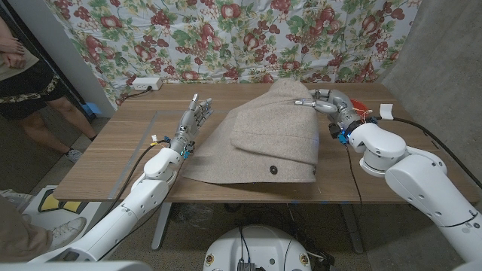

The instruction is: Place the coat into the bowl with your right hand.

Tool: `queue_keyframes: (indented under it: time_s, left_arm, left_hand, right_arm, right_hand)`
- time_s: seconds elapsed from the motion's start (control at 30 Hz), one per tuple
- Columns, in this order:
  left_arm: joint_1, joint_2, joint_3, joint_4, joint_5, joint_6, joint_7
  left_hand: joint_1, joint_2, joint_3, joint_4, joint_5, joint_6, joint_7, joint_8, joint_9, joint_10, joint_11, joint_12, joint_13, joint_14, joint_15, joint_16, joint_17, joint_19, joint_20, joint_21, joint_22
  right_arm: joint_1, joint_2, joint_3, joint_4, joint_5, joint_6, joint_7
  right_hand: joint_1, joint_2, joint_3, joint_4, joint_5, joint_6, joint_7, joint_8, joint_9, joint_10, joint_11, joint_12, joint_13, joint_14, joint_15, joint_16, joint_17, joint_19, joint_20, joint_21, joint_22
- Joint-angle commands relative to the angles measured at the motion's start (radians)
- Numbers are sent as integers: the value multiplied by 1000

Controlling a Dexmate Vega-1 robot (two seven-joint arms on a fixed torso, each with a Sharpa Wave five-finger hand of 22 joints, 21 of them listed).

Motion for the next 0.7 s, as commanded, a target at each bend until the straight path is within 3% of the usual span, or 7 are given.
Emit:
queue_keyframes:
  time_s: [0.03,0.33,0.53,0.7]
  left_arm:
    - [7,4,-1,-12,1,0,4]
    - [16,10,-2,-26,4,1,10]
    - [23,12,-3,-37,6,0,18]
    - [23,12,-1,-38,6,0,16]
  left_hand:
    - [-8,1,5,-2,-1,4,2,-4,3,4,2,-2,4,-3,-93,-1,4,0,-74,4,4]
    - [-11,1,6,-1,-2,8,2,-4,3,5,0,-2,4,-2,-94,0,5,0,-75,4,4]
    - [-14,1,6,1,-2,9,3,-4,3,6,-1,-1,4,-3,-94,-1,5,0,-75,4,4]
    - [-16,1,6,2,-2,10,5,-5,3,7,-3,-1,4,-4,-94,-1,5,0,-75,4,4]
  right_arm:
    - [18,-19,53,-8,-21,27,10]
    - [48,-56,84,-3,-46,22,41]
    - [56,-53,101,-6,-42,11,46]
    - [62,-52,119,-11,-40,-1,46]
  right_hand:
    - [132,124,11,-3,-9,16,-1,1,-6,17,2,7,-6,28,-18,-9,7,13,-102,-1,-8]
    - [134,123,22,-5,-20,29,1,1,-20,23,5,6,-9,38,-19,-17,15,24,-103,-1,-26]
    - [135,103,32,-11,-39,69,2,10,-37,54,19,5,-25,53,-11,-24,31,41,-104,-4,-53]
    - [136,102,42,-11,-53,75,4,16,-35,56,14,7,-20,66,-8,-21,43,54,-105,-6,-68]
